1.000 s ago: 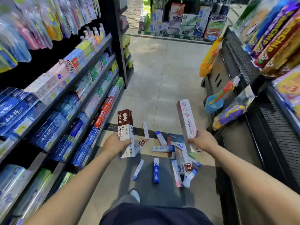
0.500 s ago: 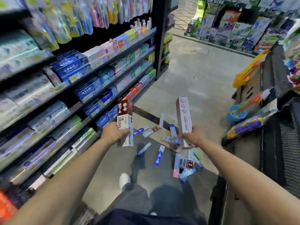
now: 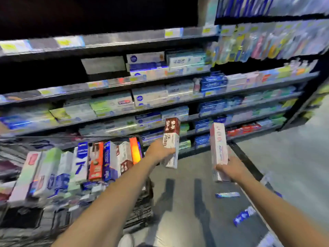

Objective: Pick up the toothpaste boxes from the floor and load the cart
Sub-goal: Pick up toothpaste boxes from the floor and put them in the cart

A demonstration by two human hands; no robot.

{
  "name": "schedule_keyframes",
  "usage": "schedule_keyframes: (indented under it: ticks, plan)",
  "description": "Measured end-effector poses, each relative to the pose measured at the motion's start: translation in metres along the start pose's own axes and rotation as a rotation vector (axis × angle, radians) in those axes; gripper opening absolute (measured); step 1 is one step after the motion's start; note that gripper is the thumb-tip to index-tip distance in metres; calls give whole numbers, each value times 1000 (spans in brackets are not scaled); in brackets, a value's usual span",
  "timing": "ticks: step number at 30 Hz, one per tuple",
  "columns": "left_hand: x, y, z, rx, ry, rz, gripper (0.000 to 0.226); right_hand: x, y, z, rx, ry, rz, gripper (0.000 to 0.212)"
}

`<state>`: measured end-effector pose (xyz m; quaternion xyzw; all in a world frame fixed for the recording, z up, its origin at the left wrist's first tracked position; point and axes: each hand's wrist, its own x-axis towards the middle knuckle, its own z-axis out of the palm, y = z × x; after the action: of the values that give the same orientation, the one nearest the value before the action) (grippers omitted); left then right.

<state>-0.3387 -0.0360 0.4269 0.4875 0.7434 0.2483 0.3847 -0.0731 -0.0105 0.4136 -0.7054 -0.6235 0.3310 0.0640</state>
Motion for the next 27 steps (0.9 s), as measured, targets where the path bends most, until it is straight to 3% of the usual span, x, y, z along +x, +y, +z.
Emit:
schedule_keyframes:
  ticks: [8, 13, 16, 27]
  plan:
    - [10, -137, -135, 33, 108, -183, 29, 5, -158, 129, -99, -150, -134, 48]
    - [23, -197, -192, 107, 136, -284, 36, 9, -223, 193, -114, -228, -166, 47]
    - [29, -217, -200, 29, 87, -284, 25, 7, -245, 217, -125, -268, -167, 42]
    - [73, -237, -149, -86, 2, -441, 26, 54, -245, 269, -253, -417, -94, 42]
